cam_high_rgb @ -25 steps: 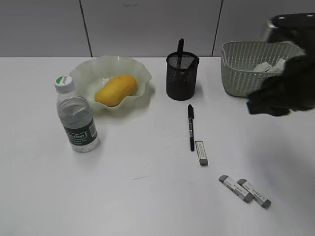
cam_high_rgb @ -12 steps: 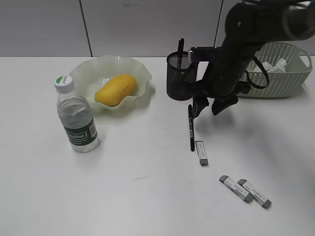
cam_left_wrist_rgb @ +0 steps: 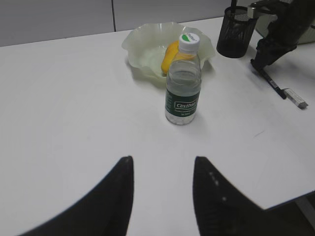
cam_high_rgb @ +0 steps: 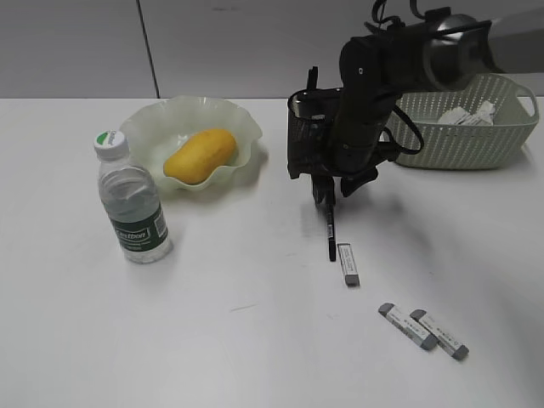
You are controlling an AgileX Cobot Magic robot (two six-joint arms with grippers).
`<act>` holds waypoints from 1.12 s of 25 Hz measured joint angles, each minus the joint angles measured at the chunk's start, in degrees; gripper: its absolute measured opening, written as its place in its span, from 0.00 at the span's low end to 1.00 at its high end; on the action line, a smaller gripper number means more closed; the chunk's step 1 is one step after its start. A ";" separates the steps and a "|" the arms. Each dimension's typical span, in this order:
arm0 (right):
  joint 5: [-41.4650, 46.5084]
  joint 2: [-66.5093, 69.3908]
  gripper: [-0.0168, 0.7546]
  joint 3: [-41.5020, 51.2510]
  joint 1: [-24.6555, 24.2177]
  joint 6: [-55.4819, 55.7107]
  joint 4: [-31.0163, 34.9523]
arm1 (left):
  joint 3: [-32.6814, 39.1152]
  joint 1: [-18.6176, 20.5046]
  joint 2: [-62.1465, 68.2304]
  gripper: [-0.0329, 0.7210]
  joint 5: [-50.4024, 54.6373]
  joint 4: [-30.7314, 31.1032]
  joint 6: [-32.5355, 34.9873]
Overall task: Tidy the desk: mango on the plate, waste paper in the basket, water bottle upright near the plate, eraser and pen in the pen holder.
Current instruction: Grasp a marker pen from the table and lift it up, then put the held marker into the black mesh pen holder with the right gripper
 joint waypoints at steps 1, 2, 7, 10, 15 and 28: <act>-0.04 0.38 0.51 -0.09 0.00 0.07 0.00 | 0.00 0.00 0.00 0.44 0.00 0.00 0.00; -0.10 0.77 0.48 -0.14 0.00 0.13 0.00 | 0.00 0.00 0.00 0.44 0.00 0.00 0.00; -0.18 1.46 0.24 -0.21 0.00 0.19 0.00 | 0.00 0.00 0.00 0.44 0.00 0.00 0.00; -0.12 1.46 0.13 -0.39 0.00 0.24 0.67 | 0.00 0.00 0.00 0.44 0.00 0.00 0.00; 0.54 0.46 0.13 -0.33 0.32 -1.96 4.76 | 0.00 0.00 0.00 0.44 0.00 0.00 0.00; -50.42 -28.04 0.13 15.03 1.58 -5.96 -3.61 | 0.00 0.00 0.00 0.44 0.00 0.06 0.00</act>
